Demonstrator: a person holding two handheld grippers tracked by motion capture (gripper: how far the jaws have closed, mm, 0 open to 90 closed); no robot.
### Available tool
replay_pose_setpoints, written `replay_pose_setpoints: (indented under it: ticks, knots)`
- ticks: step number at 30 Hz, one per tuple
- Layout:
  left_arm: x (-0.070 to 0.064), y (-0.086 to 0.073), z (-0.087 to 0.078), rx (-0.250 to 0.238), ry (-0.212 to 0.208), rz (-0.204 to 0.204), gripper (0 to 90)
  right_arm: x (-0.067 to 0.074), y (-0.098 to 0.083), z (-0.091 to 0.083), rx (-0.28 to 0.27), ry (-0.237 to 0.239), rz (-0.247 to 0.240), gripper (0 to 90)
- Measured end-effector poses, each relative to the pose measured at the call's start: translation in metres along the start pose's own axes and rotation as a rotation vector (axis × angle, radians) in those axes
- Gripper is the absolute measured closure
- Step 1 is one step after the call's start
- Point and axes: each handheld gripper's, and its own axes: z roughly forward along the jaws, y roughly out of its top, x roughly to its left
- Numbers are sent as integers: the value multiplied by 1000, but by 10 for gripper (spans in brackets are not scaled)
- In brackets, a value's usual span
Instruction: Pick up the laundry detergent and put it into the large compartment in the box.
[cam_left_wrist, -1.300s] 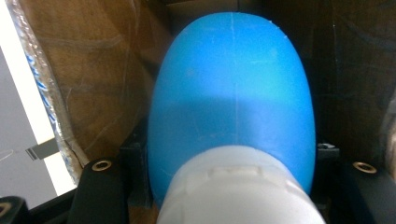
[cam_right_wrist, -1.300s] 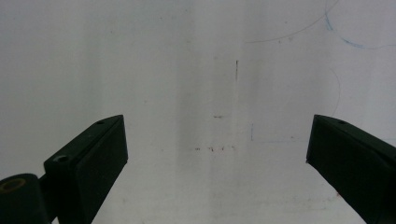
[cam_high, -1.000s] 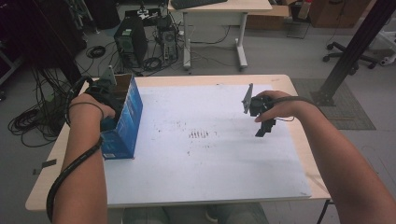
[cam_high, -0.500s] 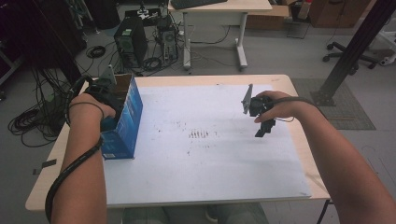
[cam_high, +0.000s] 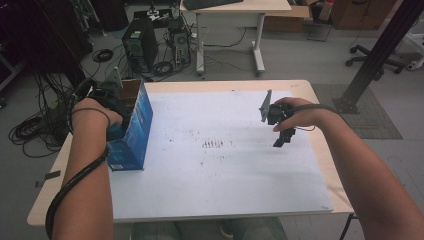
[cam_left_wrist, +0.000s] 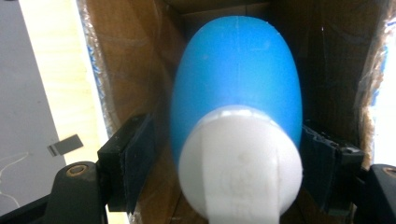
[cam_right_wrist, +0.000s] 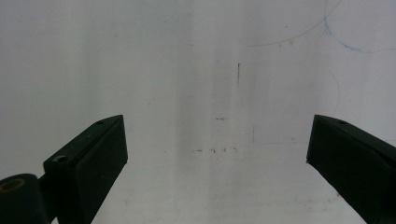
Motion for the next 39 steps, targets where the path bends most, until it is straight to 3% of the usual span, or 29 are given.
replay_pose_setpoints:
  ticks: [23,39]
  knots:
    - [-1,-3,-10,-5,18,-6,222,1,-2,0,-16,-5,-5,51]
    - [2,-10,-30,-30,44,29,135,3,-2,-5,-20,-11,-3,51]
